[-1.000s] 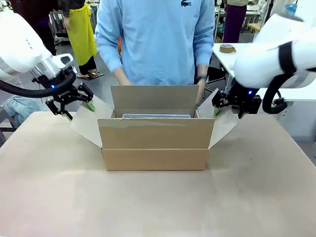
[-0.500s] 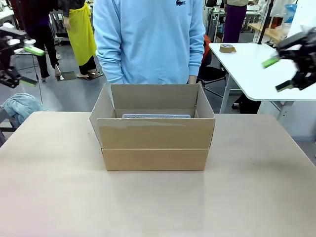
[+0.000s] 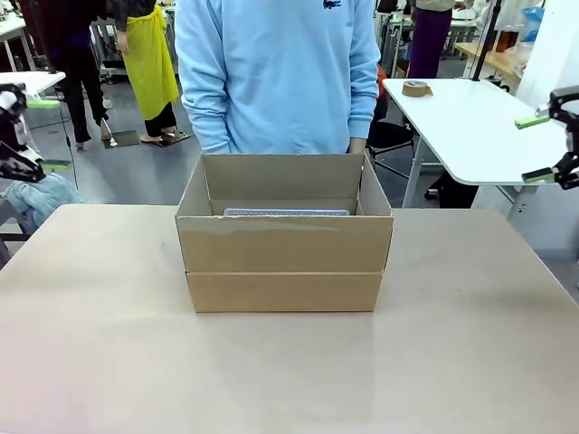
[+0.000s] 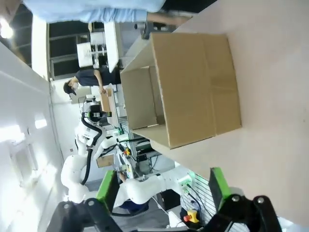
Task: Pack the gift set into the box.
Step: Lift both hands away from the flaps of the Package Box, then press and hold the closed box until the human finishes sealing it.
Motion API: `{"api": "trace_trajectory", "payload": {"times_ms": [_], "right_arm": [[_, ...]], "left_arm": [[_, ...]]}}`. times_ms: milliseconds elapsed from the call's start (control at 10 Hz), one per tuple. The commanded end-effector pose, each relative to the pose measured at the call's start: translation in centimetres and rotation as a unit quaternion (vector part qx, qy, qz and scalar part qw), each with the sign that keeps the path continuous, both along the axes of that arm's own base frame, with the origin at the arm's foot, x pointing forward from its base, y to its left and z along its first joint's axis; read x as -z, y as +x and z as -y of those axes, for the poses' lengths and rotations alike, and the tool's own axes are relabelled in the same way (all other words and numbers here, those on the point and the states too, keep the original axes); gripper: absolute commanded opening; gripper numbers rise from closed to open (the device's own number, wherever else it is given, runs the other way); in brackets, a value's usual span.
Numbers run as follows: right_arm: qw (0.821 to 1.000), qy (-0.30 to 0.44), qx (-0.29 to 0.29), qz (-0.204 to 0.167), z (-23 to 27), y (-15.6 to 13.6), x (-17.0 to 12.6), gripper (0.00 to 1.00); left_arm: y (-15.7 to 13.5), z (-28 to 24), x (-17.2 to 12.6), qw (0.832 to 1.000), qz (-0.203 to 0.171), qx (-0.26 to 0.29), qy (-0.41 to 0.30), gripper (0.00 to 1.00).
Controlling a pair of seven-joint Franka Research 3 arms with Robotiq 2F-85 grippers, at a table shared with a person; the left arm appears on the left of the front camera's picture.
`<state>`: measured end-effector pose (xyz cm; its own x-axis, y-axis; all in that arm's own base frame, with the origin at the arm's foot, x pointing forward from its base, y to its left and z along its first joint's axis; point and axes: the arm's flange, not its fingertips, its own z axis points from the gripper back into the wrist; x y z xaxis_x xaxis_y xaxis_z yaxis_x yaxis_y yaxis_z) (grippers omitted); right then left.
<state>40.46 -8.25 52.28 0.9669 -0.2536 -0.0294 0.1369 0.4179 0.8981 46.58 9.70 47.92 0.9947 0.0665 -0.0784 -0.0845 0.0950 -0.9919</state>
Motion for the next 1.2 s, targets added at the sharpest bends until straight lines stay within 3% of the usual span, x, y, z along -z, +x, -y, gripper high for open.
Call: {"api": "trace_trajectory", "payload": {"times_ms": [0, 1100], "right_arm": [[1.000, -0.008, -0.015, 0.014, -0.16, -0.58, -1.13, 1.00], [1.000, -0.008, -0.015, 0.014, -0.16, -0.58, -1.13, 1.00]], "left_arm": [[-1.20, 0.23, -1.58, 1.000, 0.014, 0.001, 0.020, 1.00], [-1.20, 0.23, -1.58, 1.000, 0.014, 0.001, 0.020, 1.00]]}}
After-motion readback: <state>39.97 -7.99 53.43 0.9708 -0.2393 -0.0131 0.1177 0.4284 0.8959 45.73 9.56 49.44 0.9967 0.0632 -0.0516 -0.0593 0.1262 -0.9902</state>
